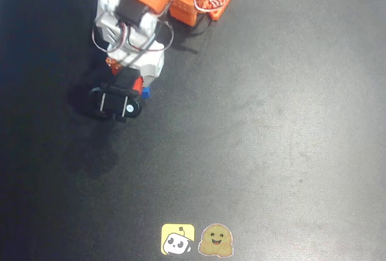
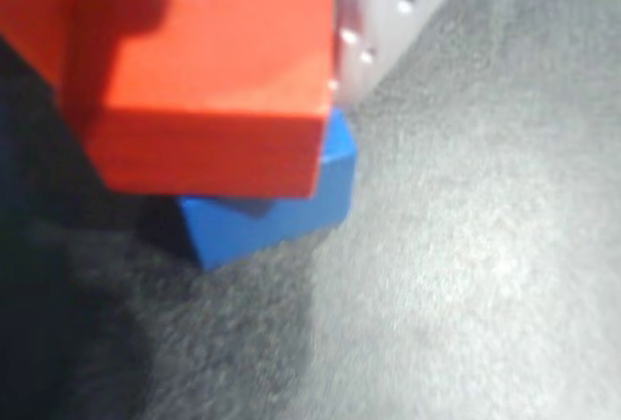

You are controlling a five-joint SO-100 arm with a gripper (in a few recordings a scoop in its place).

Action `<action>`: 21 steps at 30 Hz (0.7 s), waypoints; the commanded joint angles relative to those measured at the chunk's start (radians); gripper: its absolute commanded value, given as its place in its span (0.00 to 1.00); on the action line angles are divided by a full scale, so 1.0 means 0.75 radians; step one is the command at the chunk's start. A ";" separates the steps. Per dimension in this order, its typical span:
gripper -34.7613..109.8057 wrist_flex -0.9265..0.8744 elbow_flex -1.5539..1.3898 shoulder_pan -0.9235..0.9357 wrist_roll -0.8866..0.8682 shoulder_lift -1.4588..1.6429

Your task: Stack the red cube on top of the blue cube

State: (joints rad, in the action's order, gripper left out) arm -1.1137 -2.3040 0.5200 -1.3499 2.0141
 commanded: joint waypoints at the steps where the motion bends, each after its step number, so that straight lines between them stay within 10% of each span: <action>1: 0.24 0.022 0.000 -0.016 -0.004 -0.010; 21: 0.24 -0.094 0.014 -0.018 -0.002 -0.008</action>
State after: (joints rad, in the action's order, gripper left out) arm -1.1628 -2.3040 0.5093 -1.3499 1.9972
